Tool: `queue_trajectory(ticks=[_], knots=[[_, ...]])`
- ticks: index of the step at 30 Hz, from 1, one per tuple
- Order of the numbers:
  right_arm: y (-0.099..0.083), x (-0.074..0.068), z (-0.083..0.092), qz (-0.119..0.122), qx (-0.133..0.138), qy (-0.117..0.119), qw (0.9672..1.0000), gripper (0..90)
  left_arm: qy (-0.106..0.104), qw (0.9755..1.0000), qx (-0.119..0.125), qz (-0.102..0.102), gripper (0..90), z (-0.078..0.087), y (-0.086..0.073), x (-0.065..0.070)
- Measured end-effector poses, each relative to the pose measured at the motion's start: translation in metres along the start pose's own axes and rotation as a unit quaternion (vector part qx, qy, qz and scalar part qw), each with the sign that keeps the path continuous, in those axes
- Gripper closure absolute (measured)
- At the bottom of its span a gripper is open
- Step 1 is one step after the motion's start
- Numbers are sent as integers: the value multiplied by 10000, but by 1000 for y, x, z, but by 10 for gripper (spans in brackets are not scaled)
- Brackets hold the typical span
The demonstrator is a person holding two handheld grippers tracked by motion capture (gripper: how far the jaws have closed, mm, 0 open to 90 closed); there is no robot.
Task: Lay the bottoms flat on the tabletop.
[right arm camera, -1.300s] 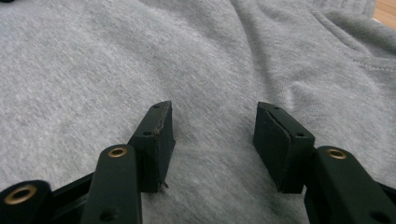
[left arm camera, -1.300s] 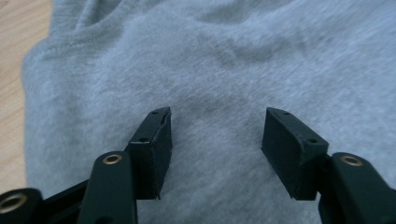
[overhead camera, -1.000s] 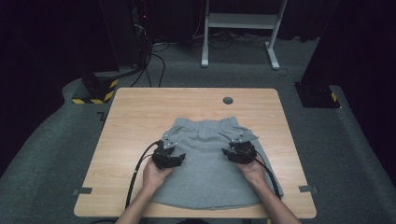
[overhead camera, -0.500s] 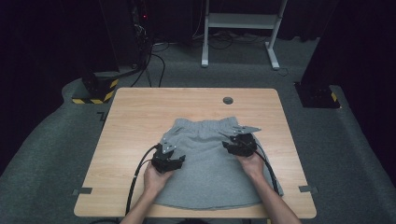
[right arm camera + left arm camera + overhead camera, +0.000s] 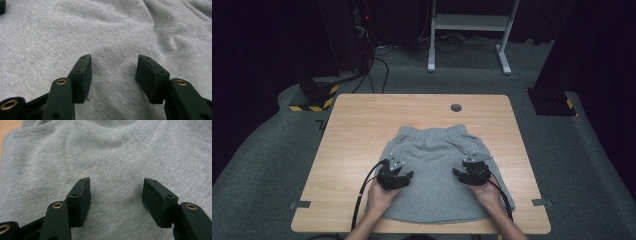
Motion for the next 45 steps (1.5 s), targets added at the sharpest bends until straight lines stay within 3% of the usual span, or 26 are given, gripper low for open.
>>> queue_trajectory(ticks=[10,19,30,34,37,40,45], knots=[[25,16,-21,-64,-13,-101,9999,441,91,9999,-34,129,395,-22,15,-16],[33,24,-29,-171,48,-163,9997,443,135,9998,-17,156,396,-36,23,-30],[42,25,-35,-262,-37,-253,9993,444,176,9996,-39,194,399,-37,24,-32],[43,25,-39,-310,111,-282,9991,443,213,9994,-56,272,405,-39,24,-36],[43,25,-36,-396,30,-264,9989,445,179,9993,-166,287,393,-39,28,-36],[43,25,-29,-506,-32,-91,9987,447,170,9994,-251,193,386,-39,30,-36],[42,31,-21,-583,27,-94,9983,433,86,9992,-259,284,386,-37,31,-36]])
Point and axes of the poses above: each handheld gripper's, and its own axes: z roughly backward along the jaws, y roughly out of its top, x roughly to its right, the point moved 2 cm from there along -z, roughly forward along the jaws, and after that the axes turned 15 degrees about -z, right-handed, at the moved point
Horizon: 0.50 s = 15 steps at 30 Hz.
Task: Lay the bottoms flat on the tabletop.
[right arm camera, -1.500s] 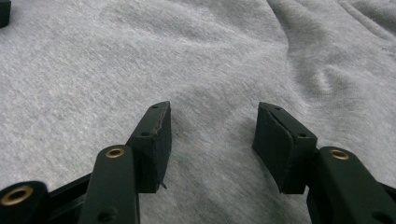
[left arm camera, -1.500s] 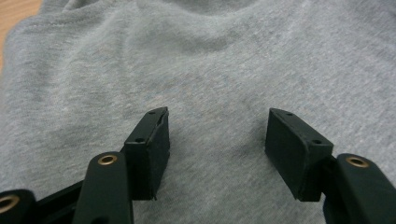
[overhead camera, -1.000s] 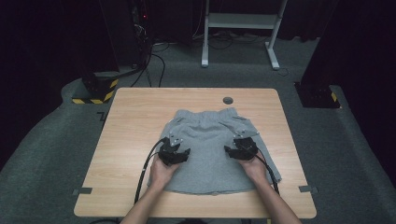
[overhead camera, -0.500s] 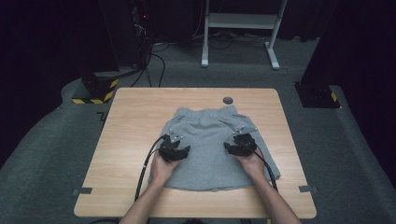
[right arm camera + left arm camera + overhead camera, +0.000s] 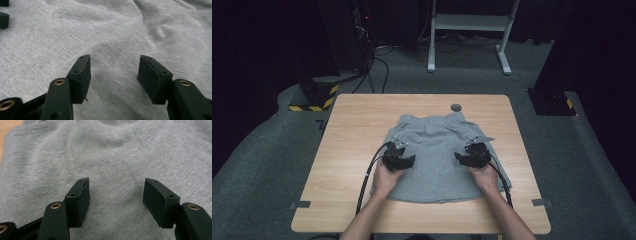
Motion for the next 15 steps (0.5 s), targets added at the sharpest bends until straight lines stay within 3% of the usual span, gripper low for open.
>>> queue_trajectory(ticks=[10,15], knots=[[-1,6,14,-40,102,26,9999,384,-92,9996,265,-96,352,15,5,0],[-1,6,19,-73,129,57,9999,380,-143,9995,281,-95,340,18,5,-1]])
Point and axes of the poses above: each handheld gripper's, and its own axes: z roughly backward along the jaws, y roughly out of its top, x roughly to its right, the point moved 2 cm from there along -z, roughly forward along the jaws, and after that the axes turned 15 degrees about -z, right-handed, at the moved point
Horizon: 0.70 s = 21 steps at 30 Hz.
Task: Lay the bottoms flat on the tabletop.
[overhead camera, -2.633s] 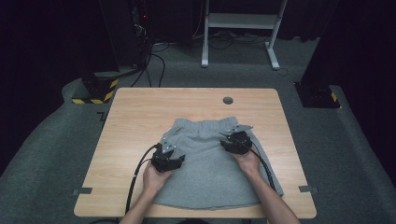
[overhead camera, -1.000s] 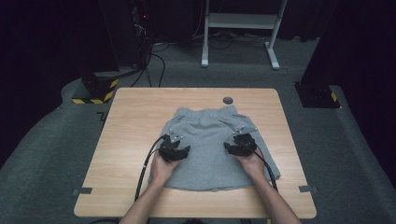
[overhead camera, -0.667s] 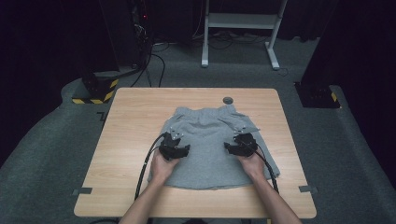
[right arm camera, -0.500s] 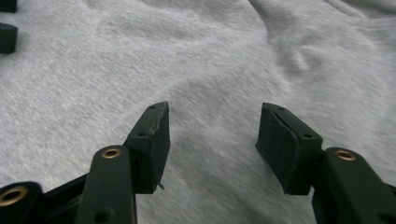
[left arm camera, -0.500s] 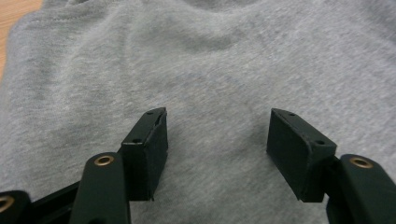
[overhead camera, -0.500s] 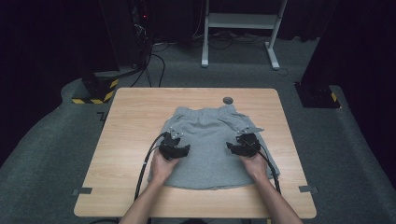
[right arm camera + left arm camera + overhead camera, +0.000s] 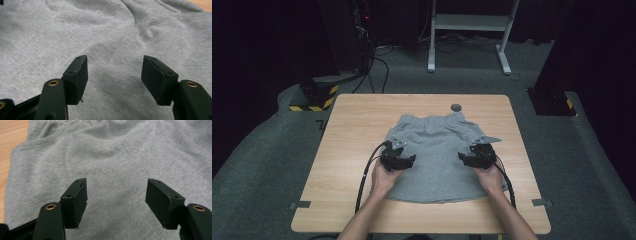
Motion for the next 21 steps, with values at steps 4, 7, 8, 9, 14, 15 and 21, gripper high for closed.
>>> queue_trajectory(ticks=[4,7,8,9,14,15,21], knots=[[0,0,4,-8,19,20,10000,379,-71,10000,45,-14,333,3,1,0],[0,1,7,-37,43,24,10000,380,-130,9999,100,20,331,5,2,0],[1,1,8,-41,47,37,10000,381,-150,9998,115,29,328,6,2,0],[1,1,8,-59,48,39,10000,382,-193,9997,122,52,324,7,2,0],[1,2,13,-68,109,80,9999,386,-243,9995,195,51,315,11,3,1],[1,2,13,-66,116,79,9999,386,-253,9994,223,58,314,12,3,1],[1,6,21,-106,199,98,9997,388,-288,9990,313,119,310,17,4,-1]])
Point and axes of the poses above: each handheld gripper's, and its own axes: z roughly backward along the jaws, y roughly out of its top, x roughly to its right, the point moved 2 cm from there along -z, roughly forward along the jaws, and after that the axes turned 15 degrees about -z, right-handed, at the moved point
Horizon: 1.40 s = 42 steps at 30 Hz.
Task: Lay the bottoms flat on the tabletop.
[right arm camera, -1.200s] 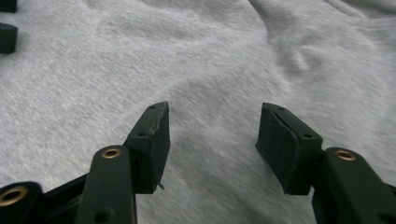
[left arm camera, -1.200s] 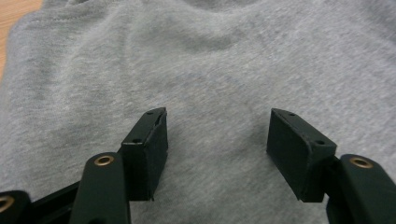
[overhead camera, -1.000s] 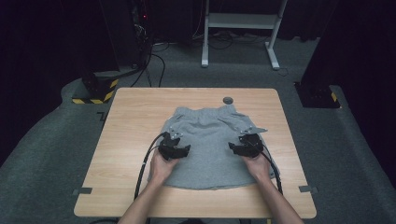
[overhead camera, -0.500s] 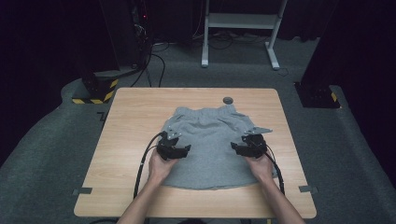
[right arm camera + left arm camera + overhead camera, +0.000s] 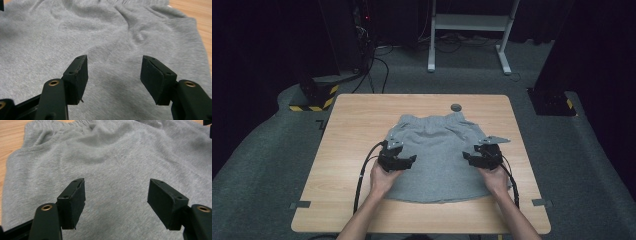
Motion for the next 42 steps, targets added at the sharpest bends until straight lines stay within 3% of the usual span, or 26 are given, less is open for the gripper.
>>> queue_trajectory(ticks=[14,21,42], knots=[[1,5,13,-17,144,7,9999,389,-100,9997,151,152,297,11,-1,-4],[-2,9,19,-136,237,10,9996,383,-111,9994,245,233,292,18,-1,-7],[-8,22,39,-269,506,-47,9983,377,73,9993,230,285,296,34,-4,-13]])
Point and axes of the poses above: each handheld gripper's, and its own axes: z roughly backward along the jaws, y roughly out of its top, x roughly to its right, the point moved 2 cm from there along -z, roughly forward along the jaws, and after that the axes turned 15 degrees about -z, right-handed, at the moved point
